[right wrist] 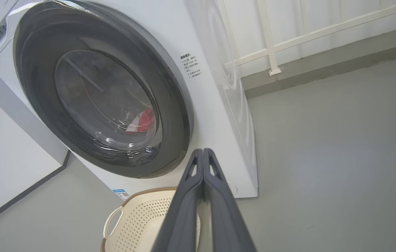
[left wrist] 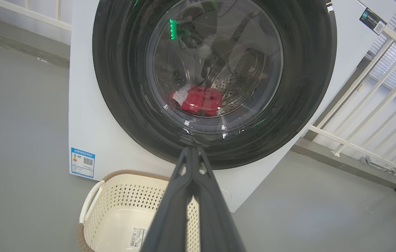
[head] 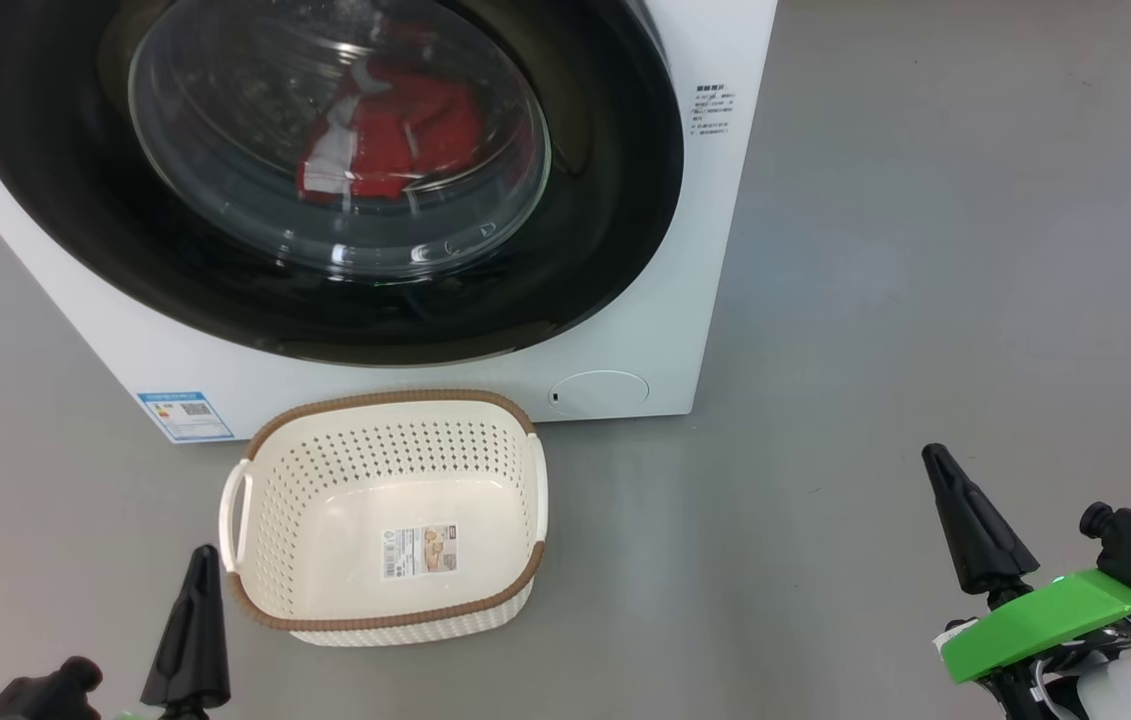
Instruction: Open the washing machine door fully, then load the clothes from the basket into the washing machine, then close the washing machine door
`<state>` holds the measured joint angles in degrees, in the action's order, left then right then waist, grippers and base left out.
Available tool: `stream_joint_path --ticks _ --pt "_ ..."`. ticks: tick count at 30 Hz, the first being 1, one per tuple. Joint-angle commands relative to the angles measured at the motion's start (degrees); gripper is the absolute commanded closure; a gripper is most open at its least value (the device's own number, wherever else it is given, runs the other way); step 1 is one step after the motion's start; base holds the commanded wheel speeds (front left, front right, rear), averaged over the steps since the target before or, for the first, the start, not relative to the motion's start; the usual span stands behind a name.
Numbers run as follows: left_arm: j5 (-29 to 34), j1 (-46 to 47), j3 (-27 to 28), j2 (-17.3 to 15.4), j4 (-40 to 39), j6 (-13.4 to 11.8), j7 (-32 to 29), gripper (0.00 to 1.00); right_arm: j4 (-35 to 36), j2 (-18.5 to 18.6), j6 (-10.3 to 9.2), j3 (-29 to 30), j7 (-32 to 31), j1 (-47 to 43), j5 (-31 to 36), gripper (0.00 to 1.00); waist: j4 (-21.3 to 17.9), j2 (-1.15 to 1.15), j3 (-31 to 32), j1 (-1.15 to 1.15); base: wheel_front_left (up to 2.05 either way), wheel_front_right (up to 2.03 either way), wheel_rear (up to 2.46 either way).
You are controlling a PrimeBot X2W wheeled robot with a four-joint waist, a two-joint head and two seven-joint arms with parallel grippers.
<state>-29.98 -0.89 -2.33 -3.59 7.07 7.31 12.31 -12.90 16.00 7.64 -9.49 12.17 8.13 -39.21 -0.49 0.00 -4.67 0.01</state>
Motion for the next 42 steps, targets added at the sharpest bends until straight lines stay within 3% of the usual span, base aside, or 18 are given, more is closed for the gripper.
stream_joint_path --ticks 1,42 --pt "-2.12 1.73 0.64 -0.99 -0.92 0.01 -0.42 1.0 1.12 0.32 -0.02 0.91 -0.47 1.02 -1.77 1.0 0.01 0.0 0.09 -0.01 0.0 0.0 0.0" --pt "-26.13 3.69 2.53 -1.24 2.02 0.08 -6.44 1.0 0.3 -4.31 -0.07 5.98 -6.86 -0.17 -21.93 1.0 0.19 0.0 1.77 -0.01 0.0 0.0 0.0"
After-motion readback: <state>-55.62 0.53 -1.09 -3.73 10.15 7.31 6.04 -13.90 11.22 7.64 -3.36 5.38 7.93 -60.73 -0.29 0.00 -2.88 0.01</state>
